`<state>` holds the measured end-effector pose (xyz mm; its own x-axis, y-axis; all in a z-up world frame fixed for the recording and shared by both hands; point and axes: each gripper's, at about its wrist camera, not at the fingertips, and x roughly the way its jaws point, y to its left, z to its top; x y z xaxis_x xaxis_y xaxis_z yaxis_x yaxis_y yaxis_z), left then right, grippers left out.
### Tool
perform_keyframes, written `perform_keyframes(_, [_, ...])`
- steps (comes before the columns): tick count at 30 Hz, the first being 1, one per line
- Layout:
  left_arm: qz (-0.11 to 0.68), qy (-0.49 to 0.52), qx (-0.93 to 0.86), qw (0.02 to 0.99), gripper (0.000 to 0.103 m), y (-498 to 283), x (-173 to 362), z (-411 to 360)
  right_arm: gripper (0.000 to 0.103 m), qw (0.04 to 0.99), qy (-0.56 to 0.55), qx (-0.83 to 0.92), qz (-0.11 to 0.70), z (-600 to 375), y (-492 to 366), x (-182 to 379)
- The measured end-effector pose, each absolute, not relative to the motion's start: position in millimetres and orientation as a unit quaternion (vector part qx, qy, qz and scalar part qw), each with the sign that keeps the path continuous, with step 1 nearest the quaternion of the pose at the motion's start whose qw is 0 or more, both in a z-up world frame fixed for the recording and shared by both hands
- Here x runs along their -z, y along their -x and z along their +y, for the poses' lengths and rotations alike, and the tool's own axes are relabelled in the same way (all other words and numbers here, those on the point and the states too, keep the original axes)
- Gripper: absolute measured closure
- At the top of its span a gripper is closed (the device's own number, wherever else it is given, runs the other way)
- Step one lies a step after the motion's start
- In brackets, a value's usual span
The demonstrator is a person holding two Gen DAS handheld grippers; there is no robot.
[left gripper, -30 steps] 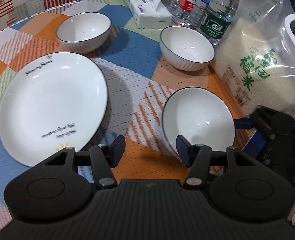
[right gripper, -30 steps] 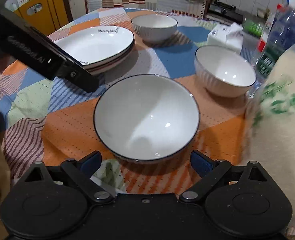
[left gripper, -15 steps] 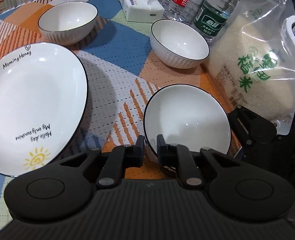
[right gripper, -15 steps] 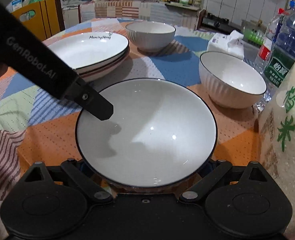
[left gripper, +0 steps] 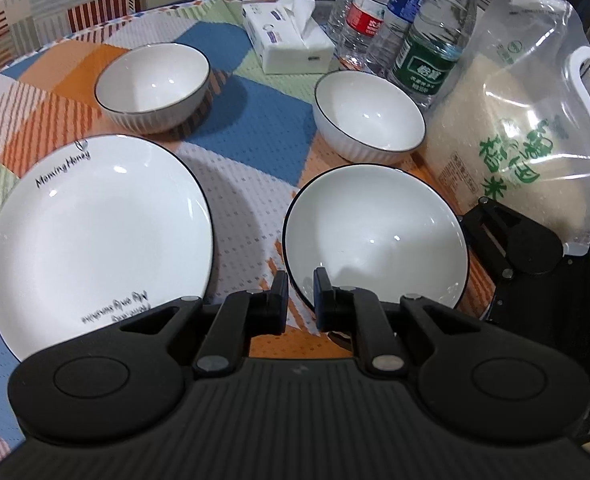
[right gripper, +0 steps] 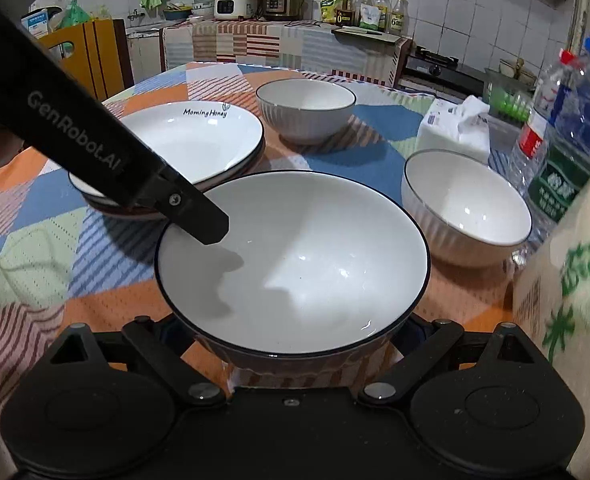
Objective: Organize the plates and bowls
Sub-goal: 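Grasp the rim of a white bowl with the right gripper and lift it, then carry the bowl with the right gripper while the left gripper grasps another bowl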
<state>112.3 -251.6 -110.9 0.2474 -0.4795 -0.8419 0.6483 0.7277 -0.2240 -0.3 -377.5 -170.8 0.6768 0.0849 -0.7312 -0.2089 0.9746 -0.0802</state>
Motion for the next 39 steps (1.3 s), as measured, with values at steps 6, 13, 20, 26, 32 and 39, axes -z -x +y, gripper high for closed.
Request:
perform_keyframes(6, [0.491,-0.096,0.348,0.793,0.092,-126.0,110.6,-252.9,0.005,0.913,0.083,-0.084,0.39,-375.2,-16.5,169.1])
perform_keyframes(13, [0.484,-0.124,0.331,0.801,0.091,-142.1,121.2,-261.4,0.005,0.923,0.055,-0.077,0.374,-374.9,-33.0,185.3])
perform_keyframes(20, [0.473,-0.151,0.325,0.805,0.091,-149.1,130.8,-268.4,0.005,0.927,0.065,-0.057,0.364,-368.5,-44.1,195.8])
perform_keyframes(26, [0.473,-0.163,0.324,0.803,0.091,-148.5,137.6,-272.7,0.005,0.926,0.067,-0.058,0.367,-370.0,-47.0,204.4])
perform_keyframes(32, [0.471,-0.176,0.324,0.801,0.09,-145.3,138.3,-276.4,0.006,0.918,0.058,-0.054,0.389,-372.0,-47.9,205.1])
perform_keyframes(39, [0.491,-0.16,0.337,0.787,0.088,-152.3,125.9,-272.2,0.005,0.904,0.05,-0.01,0.425,-381.3,-31.0,188.3])
